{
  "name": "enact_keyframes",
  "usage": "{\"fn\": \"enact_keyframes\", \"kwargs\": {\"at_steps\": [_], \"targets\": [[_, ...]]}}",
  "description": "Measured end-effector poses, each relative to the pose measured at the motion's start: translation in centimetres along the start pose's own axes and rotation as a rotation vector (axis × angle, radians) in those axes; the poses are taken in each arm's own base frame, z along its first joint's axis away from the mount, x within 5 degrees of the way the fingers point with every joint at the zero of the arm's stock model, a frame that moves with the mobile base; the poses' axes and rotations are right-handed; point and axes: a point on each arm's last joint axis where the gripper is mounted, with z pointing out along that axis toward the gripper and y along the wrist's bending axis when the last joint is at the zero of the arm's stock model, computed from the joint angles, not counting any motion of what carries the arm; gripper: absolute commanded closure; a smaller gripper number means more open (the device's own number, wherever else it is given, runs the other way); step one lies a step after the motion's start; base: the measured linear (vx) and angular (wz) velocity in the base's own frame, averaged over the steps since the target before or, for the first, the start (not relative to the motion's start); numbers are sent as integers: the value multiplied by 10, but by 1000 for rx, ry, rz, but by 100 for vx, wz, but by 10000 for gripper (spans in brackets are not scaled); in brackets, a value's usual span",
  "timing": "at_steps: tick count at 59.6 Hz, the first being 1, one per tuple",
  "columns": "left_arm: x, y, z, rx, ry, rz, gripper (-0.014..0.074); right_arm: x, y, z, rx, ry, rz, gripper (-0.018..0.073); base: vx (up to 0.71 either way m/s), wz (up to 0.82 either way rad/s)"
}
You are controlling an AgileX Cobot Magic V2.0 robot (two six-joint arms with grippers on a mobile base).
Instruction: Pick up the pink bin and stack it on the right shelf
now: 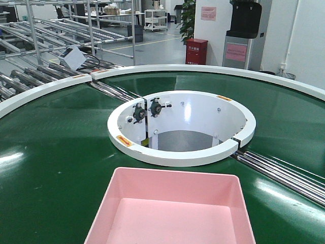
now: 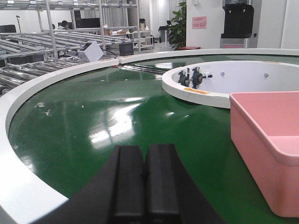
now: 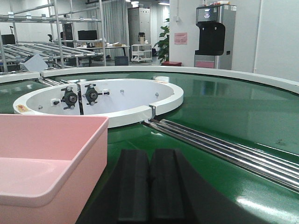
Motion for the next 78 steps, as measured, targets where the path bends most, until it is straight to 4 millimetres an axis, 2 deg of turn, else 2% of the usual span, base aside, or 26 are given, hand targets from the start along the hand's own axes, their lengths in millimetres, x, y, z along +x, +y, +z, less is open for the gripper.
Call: {"fn": "enact_keyframes", "kwargs": {"at_steps": [38,49,53,56,64,68,71,73,78], "targets": [[0,0,0,0,0,0,576,0,0,0,0,0,0,568,0,0],[-5,0,0,1,-46,-9,576,-3,0,0,-4,-29,-1,568,0,0],[-16,0,-2,1,-73,-27,576,-13,0,-1,-5,-36,0,568,0,0],[-33,0,-5,2,-115,-41,576,-26,0,-3,-4,-53,-4,568,0,0],[-92,1,-20,0,-177,-46,576,-84,-1,-13,10,-88,-35,568,0,0],[-115,2,-22,-6,-101,-45,576,-106,-3,-13,24,-12,-51,568,0,0],[-124,2,-19,-11,4,-35,576,-117,-4,-10,35,82,-57,568,0,0],[-131,2,-16,-14,70,-19,576,-121,-4,-5,40,154,-58,568,0,0],[-135,3,-7,-15,239,10,576,-124,-6,7,50,326,-59,568,0,0]]}}
